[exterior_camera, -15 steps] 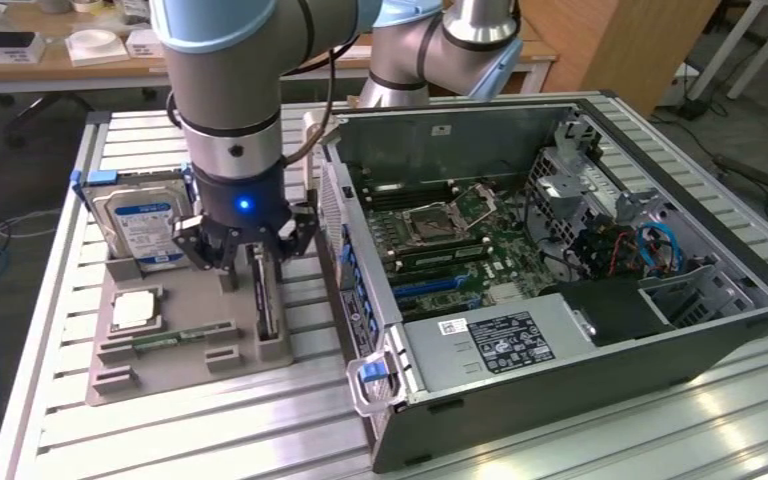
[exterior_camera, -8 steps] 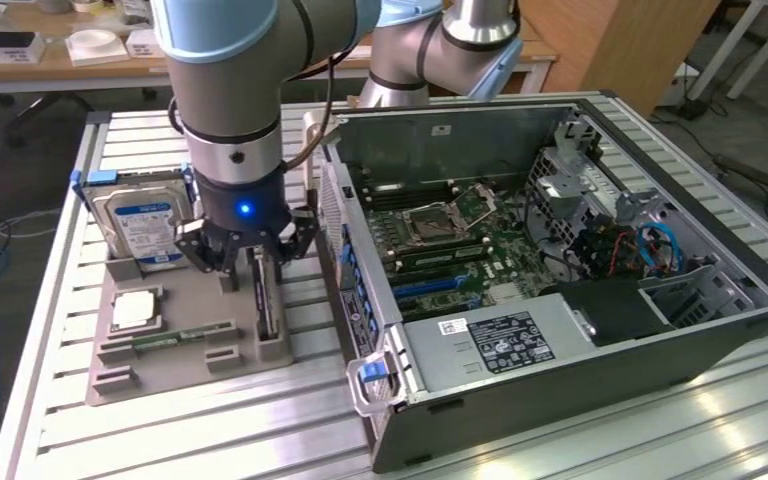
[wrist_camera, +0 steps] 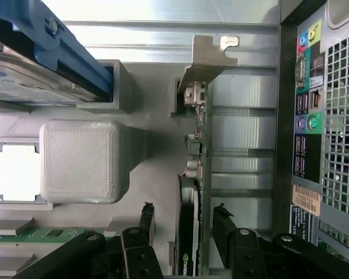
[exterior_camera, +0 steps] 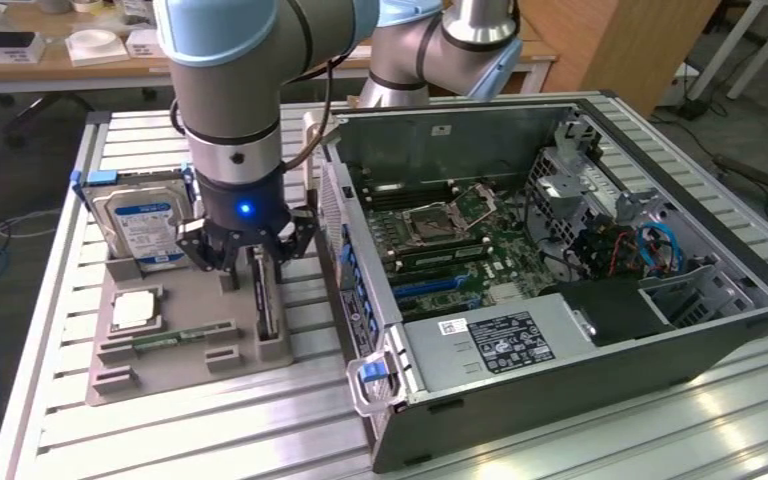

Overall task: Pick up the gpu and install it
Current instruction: 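Pick up the gpu and move the gpu toward the slot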

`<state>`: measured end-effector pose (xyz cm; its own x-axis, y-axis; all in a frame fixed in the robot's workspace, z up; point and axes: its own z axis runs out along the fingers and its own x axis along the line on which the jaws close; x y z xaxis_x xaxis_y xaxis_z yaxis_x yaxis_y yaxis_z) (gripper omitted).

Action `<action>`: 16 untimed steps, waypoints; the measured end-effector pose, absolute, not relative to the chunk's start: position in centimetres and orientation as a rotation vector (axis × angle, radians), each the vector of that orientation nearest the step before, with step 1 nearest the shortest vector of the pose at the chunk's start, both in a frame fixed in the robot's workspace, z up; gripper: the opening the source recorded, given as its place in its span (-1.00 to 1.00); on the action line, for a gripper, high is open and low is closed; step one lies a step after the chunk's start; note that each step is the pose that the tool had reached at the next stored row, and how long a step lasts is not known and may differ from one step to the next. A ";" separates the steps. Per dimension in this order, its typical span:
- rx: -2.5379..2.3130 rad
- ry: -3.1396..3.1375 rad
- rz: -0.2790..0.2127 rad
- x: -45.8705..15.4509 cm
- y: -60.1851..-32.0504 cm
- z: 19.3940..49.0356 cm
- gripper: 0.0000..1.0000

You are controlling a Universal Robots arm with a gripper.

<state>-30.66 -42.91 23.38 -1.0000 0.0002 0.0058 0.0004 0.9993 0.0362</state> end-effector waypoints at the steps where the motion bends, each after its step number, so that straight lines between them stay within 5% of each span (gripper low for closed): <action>1: 0.000 -3.135 -0.057 -30.7 -42.9 23.3 0.06; 16: 0.000 -3.135 -0.057 -30.7 -42.9 22.6 0.06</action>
